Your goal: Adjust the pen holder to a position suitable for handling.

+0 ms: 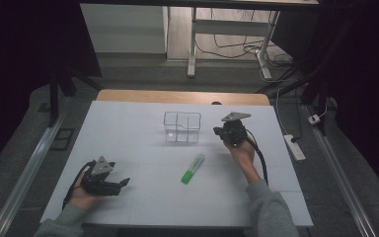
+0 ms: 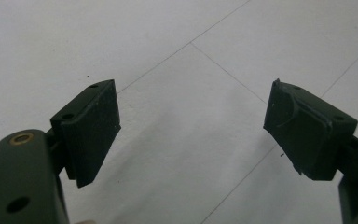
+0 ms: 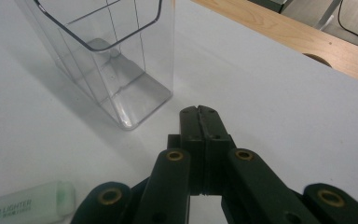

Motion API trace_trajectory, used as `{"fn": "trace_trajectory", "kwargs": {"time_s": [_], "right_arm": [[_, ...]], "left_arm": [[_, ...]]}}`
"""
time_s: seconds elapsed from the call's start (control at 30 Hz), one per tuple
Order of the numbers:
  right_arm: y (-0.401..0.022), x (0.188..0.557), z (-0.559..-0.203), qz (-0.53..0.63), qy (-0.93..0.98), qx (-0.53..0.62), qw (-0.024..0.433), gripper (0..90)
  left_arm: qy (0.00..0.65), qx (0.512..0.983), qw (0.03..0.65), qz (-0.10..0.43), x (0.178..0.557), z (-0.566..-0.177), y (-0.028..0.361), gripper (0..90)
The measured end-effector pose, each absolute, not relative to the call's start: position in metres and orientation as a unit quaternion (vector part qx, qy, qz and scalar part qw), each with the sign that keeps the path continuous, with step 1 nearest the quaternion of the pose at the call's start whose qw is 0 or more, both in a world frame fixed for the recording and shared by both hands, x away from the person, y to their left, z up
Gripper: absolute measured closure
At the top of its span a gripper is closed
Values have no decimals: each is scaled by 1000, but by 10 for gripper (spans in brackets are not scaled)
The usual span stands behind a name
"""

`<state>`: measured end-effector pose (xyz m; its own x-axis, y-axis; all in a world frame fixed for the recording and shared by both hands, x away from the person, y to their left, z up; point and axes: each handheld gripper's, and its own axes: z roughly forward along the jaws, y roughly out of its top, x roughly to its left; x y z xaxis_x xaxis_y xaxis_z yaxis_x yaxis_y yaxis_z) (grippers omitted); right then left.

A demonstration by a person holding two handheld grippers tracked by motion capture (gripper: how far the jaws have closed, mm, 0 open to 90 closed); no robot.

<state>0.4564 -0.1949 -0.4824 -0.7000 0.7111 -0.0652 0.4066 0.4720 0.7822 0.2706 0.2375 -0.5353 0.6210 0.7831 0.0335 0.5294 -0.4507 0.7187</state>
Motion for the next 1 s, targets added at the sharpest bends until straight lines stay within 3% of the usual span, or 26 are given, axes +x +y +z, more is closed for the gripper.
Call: {"fn": "trace_trajectory", "kwargs": {"time_s": [0.13,0.37,0.5,1.0], "right_arm": [[-201,453,-480,397,836,331,185,859],[-209,443,-473,417,840,311,151,604],[-212,436,-465,425,847,284,147,509],[-198,417,-460,440,877,162,101,404]], "left_arm": [[395,830,348,184,270,-535,238,176],[395,828,353,184,272,-535,239,176],[394,828,354,183,274,-535,239,177],[389,832,352,183,271,-534,236,176]]}}
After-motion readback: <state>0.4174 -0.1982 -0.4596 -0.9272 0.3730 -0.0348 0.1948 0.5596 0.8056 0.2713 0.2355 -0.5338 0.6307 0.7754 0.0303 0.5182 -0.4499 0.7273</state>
